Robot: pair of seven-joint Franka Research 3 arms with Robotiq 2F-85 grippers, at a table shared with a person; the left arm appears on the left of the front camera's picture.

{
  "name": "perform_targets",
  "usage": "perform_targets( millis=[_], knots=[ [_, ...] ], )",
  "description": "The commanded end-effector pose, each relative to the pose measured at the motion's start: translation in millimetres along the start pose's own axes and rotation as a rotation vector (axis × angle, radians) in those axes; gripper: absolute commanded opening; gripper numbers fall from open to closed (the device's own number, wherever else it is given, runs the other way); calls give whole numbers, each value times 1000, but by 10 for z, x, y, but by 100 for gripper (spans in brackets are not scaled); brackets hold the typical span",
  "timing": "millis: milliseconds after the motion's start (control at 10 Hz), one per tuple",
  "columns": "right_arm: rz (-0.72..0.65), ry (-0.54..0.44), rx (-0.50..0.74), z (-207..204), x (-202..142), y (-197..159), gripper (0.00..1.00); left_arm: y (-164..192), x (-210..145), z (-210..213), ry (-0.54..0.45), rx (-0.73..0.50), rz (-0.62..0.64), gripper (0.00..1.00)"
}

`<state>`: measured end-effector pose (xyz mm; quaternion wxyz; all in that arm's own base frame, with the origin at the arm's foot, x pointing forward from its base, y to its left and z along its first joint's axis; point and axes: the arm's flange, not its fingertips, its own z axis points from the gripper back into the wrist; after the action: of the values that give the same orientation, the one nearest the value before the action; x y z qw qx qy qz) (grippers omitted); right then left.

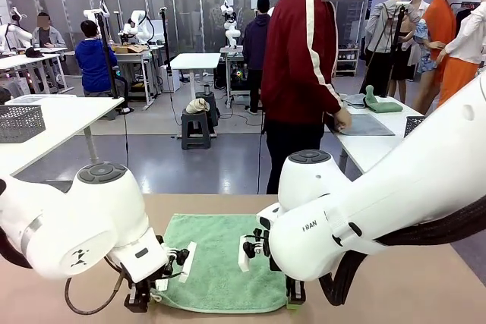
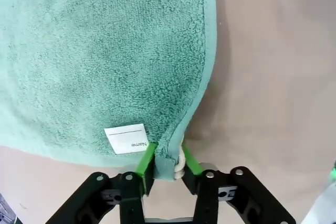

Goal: Fold the towels and place them in the basket.
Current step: When a person lays out a Towel with hook on the table, fold it in half twice.

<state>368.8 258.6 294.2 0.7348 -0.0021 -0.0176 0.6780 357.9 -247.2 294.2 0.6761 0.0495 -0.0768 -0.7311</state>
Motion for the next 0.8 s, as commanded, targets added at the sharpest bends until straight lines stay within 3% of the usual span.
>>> perform_targets(
  millis=[0,700],
  knots=[
    [-15,2,8,-122,-4,64,0,-92,-49,-37,-1,-84,-26,0],
    [-9,3,17,-100,27,109,0,-41,-68,152,1,-160,-64,0]
  ],
)
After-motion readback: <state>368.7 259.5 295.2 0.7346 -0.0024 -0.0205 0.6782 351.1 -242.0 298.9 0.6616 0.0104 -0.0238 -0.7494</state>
